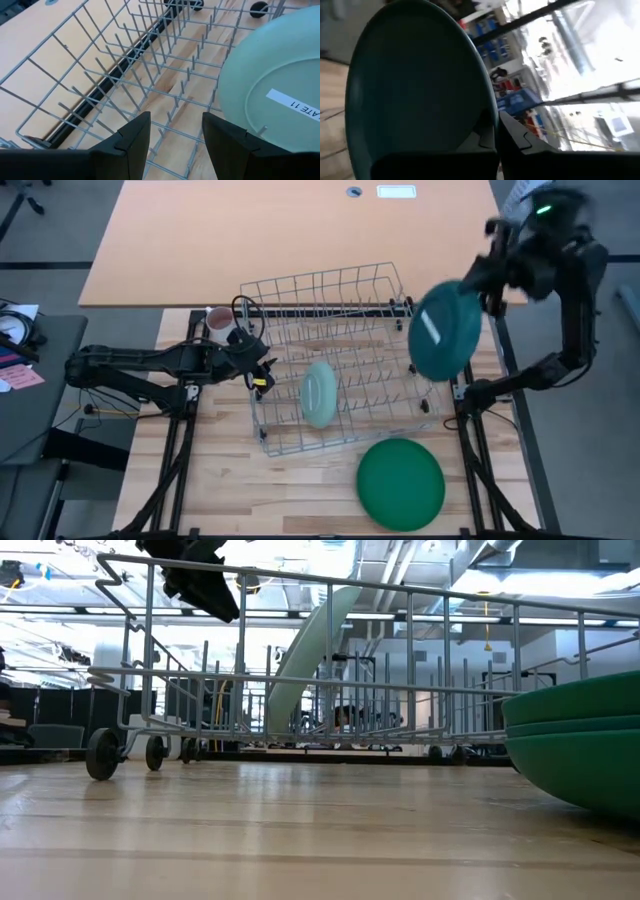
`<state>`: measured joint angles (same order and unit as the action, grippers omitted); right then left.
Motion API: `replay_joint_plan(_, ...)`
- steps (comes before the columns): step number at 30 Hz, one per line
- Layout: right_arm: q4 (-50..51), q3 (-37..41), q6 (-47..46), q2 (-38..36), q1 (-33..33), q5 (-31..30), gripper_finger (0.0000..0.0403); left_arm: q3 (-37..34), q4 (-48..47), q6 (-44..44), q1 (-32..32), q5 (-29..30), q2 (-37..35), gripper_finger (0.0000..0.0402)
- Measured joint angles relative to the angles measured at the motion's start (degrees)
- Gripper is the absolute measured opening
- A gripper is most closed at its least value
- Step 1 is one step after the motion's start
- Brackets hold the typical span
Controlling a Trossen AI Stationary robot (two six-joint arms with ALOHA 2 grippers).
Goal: Sort dishes
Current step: Put the dark blue plate in the dish rack
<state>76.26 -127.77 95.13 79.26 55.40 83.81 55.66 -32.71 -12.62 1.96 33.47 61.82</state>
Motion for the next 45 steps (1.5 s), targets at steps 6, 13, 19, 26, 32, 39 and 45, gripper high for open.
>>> replay_joint_plan(6,8.6,12.5,25.5,-4.4,-2.1,-3.3,0.0001,0.0,0.0,-0.1,0.0,0.0,0.0,0.0172)
replay_joint_plan(13,3.9,25.3,31.0,-6.7,-2.9,-6.8,0.0,0.0,0.0,-0.8,-0.4,0.1,0.0,0.0172)
replay_joint_plan(19,3.5,30.3,31.6,-7.1,-5.6,-6.4,0.0,0.0,0.3,-0.3,-0.4,0.1,0.0,0.0172)
replay_joint_plan(26,2.5,36.0,35.9,-7.3,-15.1,-12.7,0.0,0.0,0.3,0.8,-0.4,0.4,0.0,0.0172)
replay_joint_plan(32,-9.8,39.9,34.1,-6.8,-20.0,-21.2,0.0001,0.0,0.3,1.5,-0.4,0.8,0.0,0.0172)
replay_joint_plan(39,-20.4,41.9,22.7,-6.7,-18.9,-28.9,0.0002,0.0,0.4,1.5,-0.4,1.4,0.0,0.0172)
replay_joint_plan(45,-10.3,41.9,29.4,-6.7,-20.2,-28.6,0.0002,0.0,0.4,2.3,-0.4,1.6,0.0,0.0172)
